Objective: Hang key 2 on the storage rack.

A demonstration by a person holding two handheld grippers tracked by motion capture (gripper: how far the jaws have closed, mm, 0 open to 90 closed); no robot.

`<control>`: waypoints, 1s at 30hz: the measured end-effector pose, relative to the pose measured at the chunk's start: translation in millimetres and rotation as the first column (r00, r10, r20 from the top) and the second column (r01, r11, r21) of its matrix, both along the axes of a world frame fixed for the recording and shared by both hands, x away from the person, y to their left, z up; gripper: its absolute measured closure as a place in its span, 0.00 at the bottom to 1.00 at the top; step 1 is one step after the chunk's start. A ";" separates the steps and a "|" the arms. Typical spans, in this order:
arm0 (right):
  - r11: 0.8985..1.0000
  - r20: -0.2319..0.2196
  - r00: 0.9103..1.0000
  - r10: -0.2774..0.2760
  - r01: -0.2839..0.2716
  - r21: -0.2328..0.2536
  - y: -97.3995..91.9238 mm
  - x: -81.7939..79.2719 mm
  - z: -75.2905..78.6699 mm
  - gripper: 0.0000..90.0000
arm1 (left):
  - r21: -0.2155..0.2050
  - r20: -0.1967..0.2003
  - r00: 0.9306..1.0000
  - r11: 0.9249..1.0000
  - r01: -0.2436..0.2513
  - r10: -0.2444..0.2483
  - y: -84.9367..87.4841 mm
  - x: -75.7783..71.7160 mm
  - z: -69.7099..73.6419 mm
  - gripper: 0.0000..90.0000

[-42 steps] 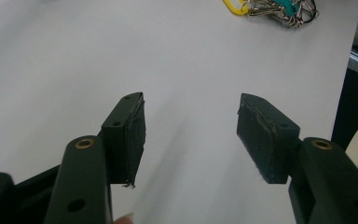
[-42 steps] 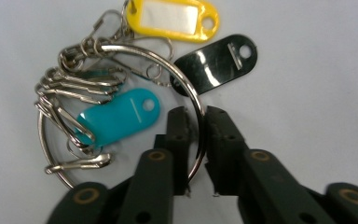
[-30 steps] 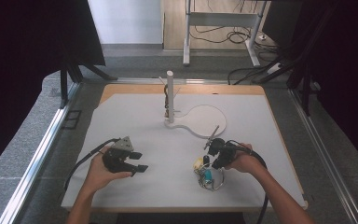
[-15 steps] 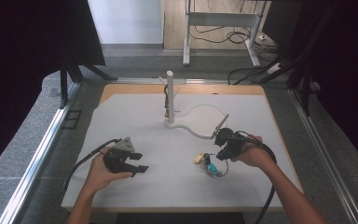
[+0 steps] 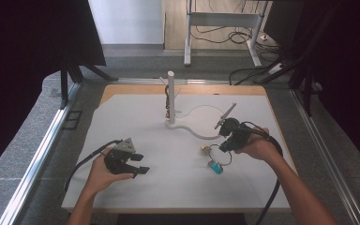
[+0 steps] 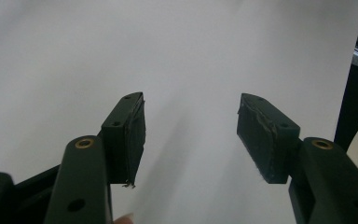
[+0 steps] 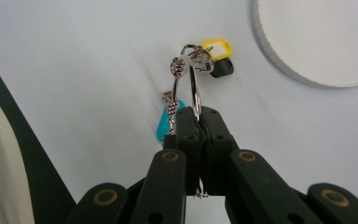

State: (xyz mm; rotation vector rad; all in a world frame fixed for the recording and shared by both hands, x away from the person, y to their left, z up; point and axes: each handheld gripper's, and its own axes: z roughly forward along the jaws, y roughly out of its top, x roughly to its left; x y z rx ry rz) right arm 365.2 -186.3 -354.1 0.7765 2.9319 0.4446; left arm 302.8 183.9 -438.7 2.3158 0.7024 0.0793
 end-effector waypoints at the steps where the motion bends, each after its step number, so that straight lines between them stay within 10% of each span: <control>1: 1.000 0.002 1.000 0.001 -0.001 0.001 0.4 0.7 1.7 0.97 | 0.000 0.000 1.000 1.000 0.001 -0.001 -0.1 0.1 -0.2 0.47; 30: 0.998 0.055 0.998 -0.039 0.036 0.046 17.9 41.6 53.1 0.97 | -0.003 0.004 1.000 1.000 0.006 -0.006 2.0 0.0 0.8 0.47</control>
